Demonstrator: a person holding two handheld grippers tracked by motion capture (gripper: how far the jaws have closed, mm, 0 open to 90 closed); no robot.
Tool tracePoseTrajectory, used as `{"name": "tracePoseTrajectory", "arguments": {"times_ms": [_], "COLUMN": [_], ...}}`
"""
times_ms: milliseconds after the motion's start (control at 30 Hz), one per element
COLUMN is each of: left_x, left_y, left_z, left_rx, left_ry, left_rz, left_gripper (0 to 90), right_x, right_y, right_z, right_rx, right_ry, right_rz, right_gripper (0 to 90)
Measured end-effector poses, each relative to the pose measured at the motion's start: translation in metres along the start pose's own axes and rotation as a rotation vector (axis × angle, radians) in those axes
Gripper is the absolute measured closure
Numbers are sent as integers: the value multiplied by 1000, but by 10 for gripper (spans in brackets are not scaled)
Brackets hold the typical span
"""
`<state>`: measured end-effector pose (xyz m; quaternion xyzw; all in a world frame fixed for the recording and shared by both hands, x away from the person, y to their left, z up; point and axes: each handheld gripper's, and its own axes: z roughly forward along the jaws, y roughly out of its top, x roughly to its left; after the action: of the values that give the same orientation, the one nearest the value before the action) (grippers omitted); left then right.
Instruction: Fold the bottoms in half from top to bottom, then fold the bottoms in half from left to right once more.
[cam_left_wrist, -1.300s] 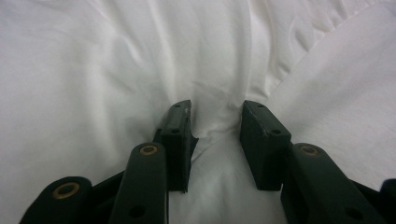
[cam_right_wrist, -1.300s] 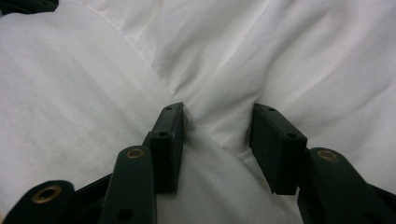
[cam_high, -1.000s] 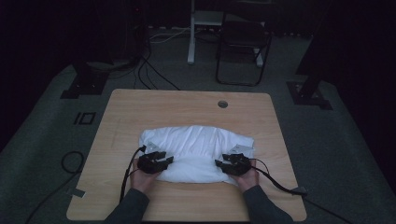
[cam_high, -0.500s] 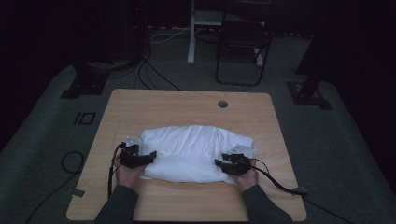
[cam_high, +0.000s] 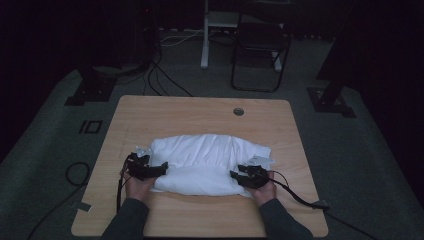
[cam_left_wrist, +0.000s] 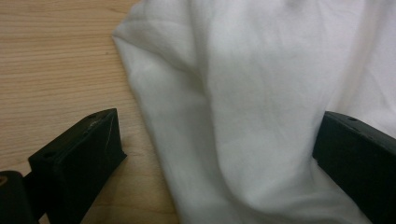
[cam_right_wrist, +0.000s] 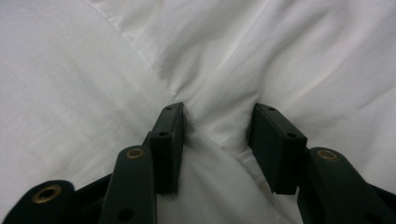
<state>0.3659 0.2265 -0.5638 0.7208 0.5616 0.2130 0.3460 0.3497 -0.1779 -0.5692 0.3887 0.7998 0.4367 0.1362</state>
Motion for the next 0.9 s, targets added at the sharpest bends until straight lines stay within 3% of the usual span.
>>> {"name": "tracePoseTrajectory", "arguments": {"times_ms": [233,300,400,533,600,633,667,767,800,900], "left_x": [-8,-11,-15,-18,-16,-16,-13,-12,-10,-9], "left_y": [-1,0,0,2,2,2,1,2,4,9], "left_z": [-1,-2,-1,-2,-2,-2,-1,-5,-13,-27], "left_rx": [-2,-14,-21,-11,-4,-4,-4,-21,-47,-93], "left_ry": [-44,-79,-96,-123,-164,-164,-210,-212,-220,-240], "left_rz": [7,5,2,0,-22,-22,-59,-45,-43,-40], "left_gripper": [39,124,192,438,602,678,744,802,806,810], "right_x": [0,0,0,0,1,1,1,3,4,8], "right_y": [0,0,-1,-1,-1,-1,0,4,7,20], "right_z": [0,0,0,0,0,0,0,-4,-7,-22], "right_rx": [-1,-3,-4,-5,-5,-5,-4,12,9,-38], "right_ry": [0,0,0,-1,-4,-4,-6,-13,-24,-32], "right_rz": [0,-2,-2,0,3,3,2,-17,-39,-64], "right_gripper": [540,540,540,540,539,539,538,518,508,502]}}
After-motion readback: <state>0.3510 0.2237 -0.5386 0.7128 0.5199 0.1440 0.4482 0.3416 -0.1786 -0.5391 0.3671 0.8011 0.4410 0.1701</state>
